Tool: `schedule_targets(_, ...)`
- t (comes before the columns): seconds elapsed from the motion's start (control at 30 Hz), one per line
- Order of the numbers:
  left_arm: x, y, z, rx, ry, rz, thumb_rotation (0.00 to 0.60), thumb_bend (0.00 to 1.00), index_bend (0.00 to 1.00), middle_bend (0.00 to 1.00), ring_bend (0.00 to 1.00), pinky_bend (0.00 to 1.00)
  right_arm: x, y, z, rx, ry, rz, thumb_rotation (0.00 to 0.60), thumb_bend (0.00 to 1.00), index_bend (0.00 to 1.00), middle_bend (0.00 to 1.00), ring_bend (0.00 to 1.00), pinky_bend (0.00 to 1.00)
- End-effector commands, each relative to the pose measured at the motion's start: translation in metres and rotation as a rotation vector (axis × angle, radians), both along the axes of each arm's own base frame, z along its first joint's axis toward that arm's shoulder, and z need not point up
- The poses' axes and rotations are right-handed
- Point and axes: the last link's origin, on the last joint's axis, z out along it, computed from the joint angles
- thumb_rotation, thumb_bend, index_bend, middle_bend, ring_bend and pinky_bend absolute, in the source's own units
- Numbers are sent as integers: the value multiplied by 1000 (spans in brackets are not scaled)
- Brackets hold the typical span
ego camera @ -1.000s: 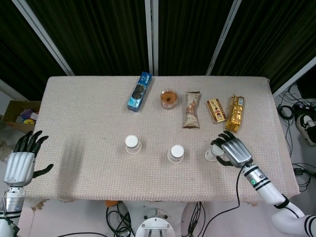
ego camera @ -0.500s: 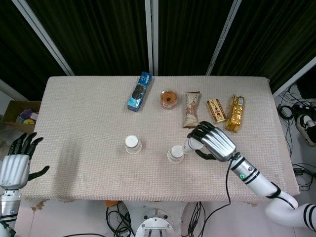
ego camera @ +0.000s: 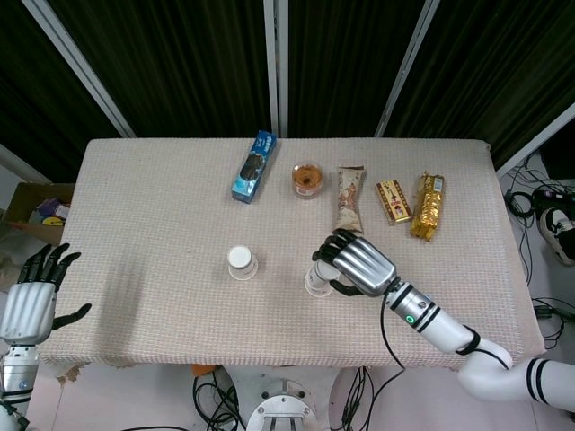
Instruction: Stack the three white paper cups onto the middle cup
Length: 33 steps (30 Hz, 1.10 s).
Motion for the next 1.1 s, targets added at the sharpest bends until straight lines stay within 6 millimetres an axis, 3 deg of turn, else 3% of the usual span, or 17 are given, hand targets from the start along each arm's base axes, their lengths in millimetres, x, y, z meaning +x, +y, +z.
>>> schedule_targets(0.03,0,0,0,3,-3,0,600,0,192,100,47,130,3,-1,-8,9,26,9,600,353,456,431,231,235)
schedule_targets(0.13,-1,1,0,-1,-2,2,600,0,192,100,47,130,2,-3,-14,1,77,18,600,347,399,388,209,218)
schedule_targets(0.37,3,16,1,-54,-2,-34,600,0,192,100,47,129,-8,1,-33,45,201,12,600,309,25,93,0,23)
schedule_targets(0.5,11,37,3,-109,4,-59,600,0,193,100,47,129,-16,3,-32,29,246,9,600,309,0,9,0,0)
schedule_targets(0.6,21,57,1,-146,-17,-94,600,0,199,104,48,129,-23,6,-15,-16,191,-31,600,304,0,0,0,0)
schedule_targets(0.8,46,100,-13,-246,-58,-156,600,0,209,150,47,130,-63,17,40,-172,94,-140,600,303,0,0,0,0)
schedule_targets(0.93,64,123,-33,-335,-51,-179,600,0,209,150,47,130,-93,31,73,-274,41,-208,600,303,0,0,0,0)
schedule_targets(1.1,84,139,-58,-421,-51,-203,600,0,209,150,47,129,-121,46,95,-339,-1,-274,600,303,0,0,0,0)
